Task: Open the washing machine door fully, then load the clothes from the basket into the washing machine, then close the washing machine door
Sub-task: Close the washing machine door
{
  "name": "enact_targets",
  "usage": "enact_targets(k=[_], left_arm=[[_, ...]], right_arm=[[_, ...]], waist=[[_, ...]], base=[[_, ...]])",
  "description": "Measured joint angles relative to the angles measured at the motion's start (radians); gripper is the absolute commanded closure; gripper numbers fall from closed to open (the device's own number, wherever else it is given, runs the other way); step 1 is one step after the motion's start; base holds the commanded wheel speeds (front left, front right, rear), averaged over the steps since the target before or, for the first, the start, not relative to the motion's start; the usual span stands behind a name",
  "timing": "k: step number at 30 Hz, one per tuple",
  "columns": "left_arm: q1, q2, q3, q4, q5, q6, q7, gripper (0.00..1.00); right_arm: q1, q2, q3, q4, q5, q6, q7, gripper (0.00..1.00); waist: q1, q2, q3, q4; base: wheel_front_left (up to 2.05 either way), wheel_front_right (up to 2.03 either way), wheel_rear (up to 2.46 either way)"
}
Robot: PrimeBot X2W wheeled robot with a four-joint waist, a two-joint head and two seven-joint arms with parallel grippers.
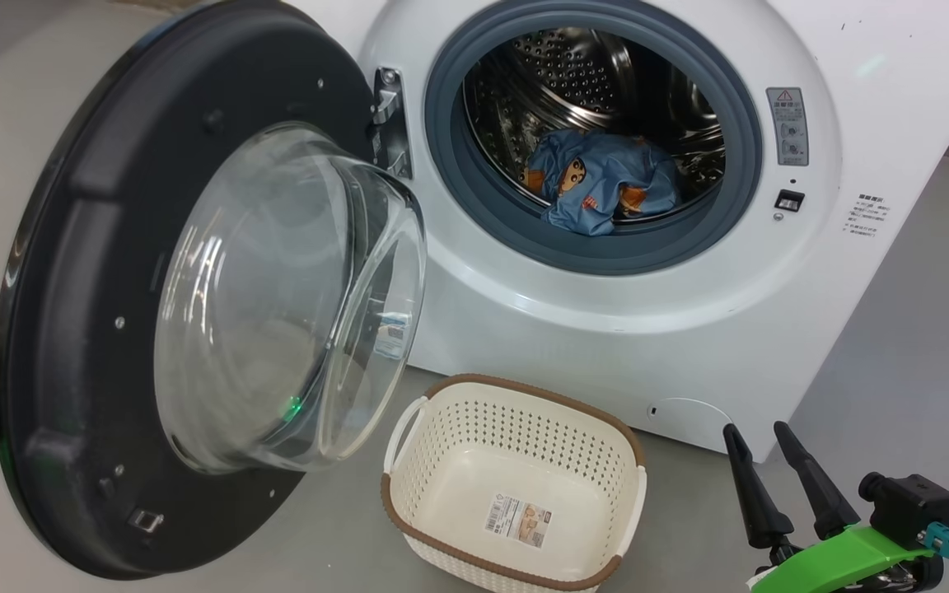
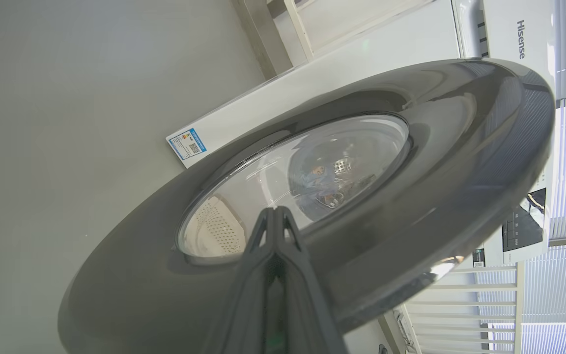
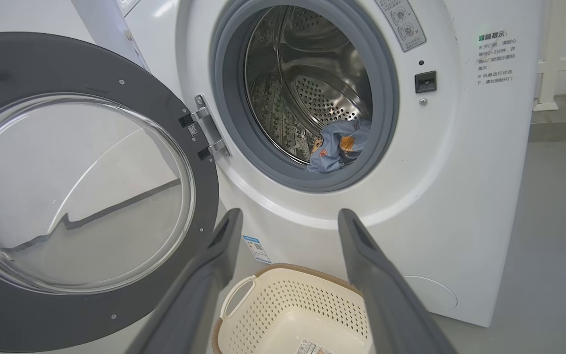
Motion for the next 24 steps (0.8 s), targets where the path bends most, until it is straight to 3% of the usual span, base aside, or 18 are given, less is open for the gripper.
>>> enact_targets(k=[2,4,5,6,14,24], left_arm=[[-0.002,0.000,0.000,0.009,0.009,-0.013,-0.017,0.96],[-0.004,0.001,0.003,0.016,0.015,-0.025,-0.034,0.56],[-0.007,0.002,0.005,0.018,0.022,-0.032,-0.047,0.15],[-0.007,0.006,0.005,0.019,0.032,-0.040,-0.060,0.00],[-0.016,0.038,0.006,0.012,0.098,-0.163,-0.182,0.00],[-0.013,0.038,-0.020,-0.070,0.192,-0.229,-0.323,0.00]], right_arm=[[0.000,0.000,0.000,0.001,0.000,0.000,0.000,0.00],[0.000,0.001,0.000,0.002,0.000,0.000,0.000,0.00],[0.000,0.003,0.000,0.002,0.000,0.000,0.000,0.00],[0.000,0.004,0.000,0.002,0.000,0.000,0.000,0.00],[0.004,0.007,-0.002,0.002,0.000,0.000,0.000,0.00],[0.024,0.011,-0.013,-0.004,-0.001,0.000,0.000,0.00]], waist=[[0.0000,0.0000,-0.001,0.001],[0.0000,0.0000,-0.003,0.002],[0.0000,0.0000,-0.004,0.002],[0.0000,0.0000,-0.005,0.003],[0.0001,0.0000,-0.012,0.009],[0.0000,0.0000,-0.009,0.029]], base=[[0.00,0.00,0.00],[0.00,0.00,0.00],[0.00,0.00,0.00],[0.00,0.00,0.00],[0.00,0.00,0.00],[0.00,0.00,0.00]])
